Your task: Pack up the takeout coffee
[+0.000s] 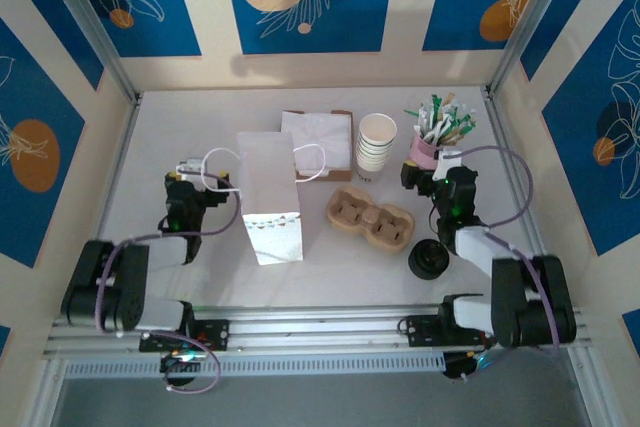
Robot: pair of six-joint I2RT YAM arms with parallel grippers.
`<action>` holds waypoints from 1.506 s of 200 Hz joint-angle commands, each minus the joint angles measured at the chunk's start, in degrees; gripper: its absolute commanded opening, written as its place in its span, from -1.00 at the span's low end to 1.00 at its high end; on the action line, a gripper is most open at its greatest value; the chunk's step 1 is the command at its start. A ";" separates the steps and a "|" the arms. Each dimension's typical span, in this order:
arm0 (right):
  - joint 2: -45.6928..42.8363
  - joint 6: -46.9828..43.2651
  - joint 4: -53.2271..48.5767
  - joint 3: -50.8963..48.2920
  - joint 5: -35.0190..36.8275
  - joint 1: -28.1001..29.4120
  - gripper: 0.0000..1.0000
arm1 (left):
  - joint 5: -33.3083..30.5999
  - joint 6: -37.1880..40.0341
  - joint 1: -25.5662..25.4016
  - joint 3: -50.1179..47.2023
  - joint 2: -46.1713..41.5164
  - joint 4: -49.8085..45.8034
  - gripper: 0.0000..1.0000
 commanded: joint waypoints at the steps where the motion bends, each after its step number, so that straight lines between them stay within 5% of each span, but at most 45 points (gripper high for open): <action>1: -7.10 5.23 -13.89 2.12 2.89 -0.77 0.99 | -0.33 -4.23 0.55 1.76 -6.60 -9.61 0.99; 24: -15.28 19.65 -33.85 6.89 5.14 -3.38 0.99 | -5.56 -22.53 0.57 3.31 -14.24 -21.00 0.99; 38: -19.14 29.60 -47.92 10.85 5.48 -6.57 0.99 | -5.01 -26.12 0.57 4.47 -20.44 -30.74 0.99; 53: -22.54 31.11 -52.65 12.82 -2.17 -10.80 0.99 | -9.60 -36.08 0.82 4.46 -26.91 -37.61 0.99; 80: -25.18 34.92 -66.40 21.64 -11.02 -14.96 0.89 | -0.57 -42.78 1.80 11.45 -35.11 -52.03 0.99; 115: -23.54 34.93 -75.69 33.77 -21.64 -13.31 0.44 | 7.64 -36.09 1.80 29.47 -34.40 -73.07 0.88; 143: -19.48 36.94 -79.82 43.03 -18.60 -4.09 0.06 | 19.15 -26.17 1.80 40.15 -30.76 -82.68 0.69; 191: -7.34 40.03 -79.65 52.75 -0.99 16.00 -0.05 | 15.82 -22.92 1.80 36.13 -33.56 -80.46 0.58; 227: 1.90 43.11 -77.50 56.84 2.93 16.99 -0.15 | 22.46 -25.63 1.80 27.95 -40.99 -71.76 0.51; 271: 11.53 42.36 -76.18 61.19 7.39 17.16 -0.15 | 20.14 -26.23 1.80 26.23 -44.79 -70.32 0.58; 301: 17.13 41.01 -76.93 64.24 7.85 17.08 -0.16 | 12.33 -25.79 1.91 26.16 -47.81 -71.84 0.63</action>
